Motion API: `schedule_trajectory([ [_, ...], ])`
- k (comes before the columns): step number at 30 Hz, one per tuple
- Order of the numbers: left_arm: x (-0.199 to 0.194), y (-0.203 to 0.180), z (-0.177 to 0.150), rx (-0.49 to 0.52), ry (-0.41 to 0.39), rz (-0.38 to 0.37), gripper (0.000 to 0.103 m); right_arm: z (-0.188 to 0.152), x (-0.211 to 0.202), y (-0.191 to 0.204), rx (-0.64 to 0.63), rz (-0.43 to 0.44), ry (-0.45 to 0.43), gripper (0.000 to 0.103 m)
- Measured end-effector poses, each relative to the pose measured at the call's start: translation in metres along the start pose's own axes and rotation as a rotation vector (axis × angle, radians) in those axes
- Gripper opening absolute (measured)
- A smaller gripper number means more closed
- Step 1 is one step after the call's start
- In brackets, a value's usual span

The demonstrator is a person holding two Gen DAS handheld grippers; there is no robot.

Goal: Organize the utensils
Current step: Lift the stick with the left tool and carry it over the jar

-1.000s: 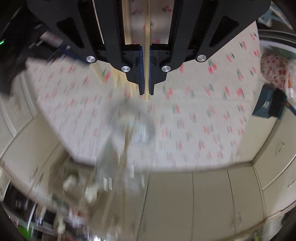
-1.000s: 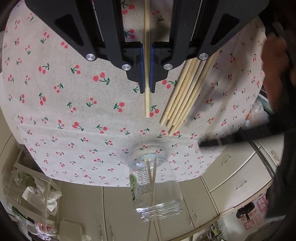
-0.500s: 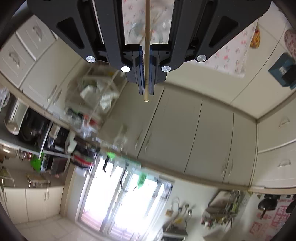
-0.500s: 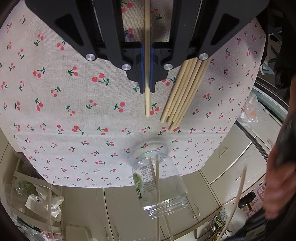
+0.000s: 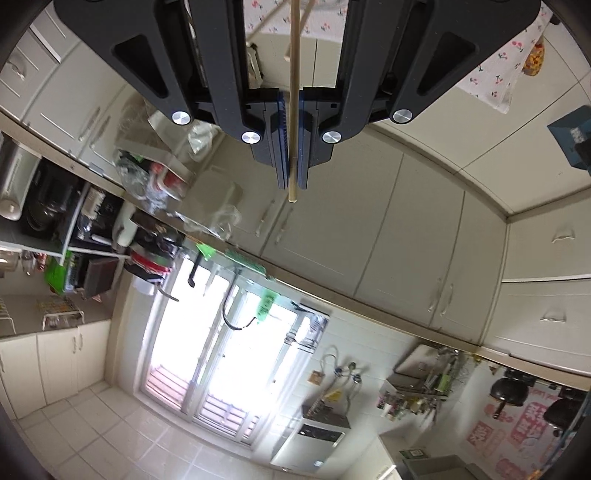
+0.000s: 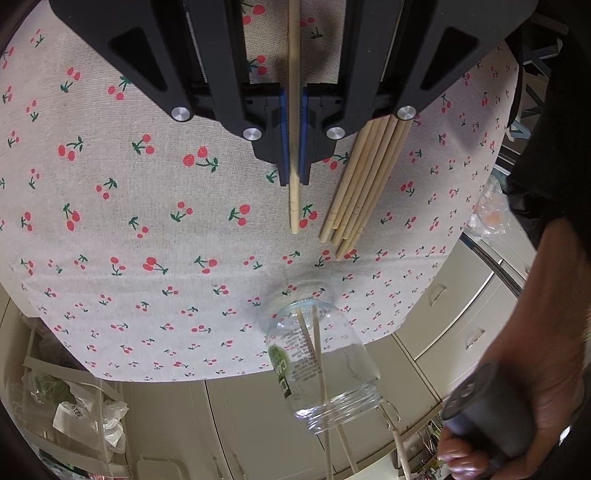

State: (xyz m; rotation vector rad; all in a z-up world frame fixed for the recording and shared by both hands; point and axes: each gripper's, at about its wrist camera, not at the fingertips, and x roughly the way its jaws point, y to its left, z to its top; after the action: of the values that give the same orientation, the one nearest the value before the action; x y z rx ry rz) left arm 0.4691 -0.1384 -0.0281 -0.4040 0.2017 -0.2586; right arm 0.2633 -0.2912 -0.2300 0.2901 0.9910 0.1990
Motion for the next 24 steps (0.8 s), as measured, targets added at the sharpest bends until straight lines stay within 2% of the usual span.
schedule_trajectory([
  [7, 0.016, 0.002, -0.011, 0.018, -0.028, 0.039, 0.005, 0.0, -0.001, -0.003, 0.015, 0.02, 0.0, 0.006],
  [14, 0.02, 0.005, -0.037, 0.056, 0.002, 0.062, 0.005, 0.0, -0.001, -0.005, 0.024, 0.031, 0.001, 0.006],
  [24, 0.019, 0.011, -0.068, 0.104, 0.089, 0.069, 0.005, 0.0, -0.001, -0.005, 0.02, 0.026, 0.0, 0.006],
])
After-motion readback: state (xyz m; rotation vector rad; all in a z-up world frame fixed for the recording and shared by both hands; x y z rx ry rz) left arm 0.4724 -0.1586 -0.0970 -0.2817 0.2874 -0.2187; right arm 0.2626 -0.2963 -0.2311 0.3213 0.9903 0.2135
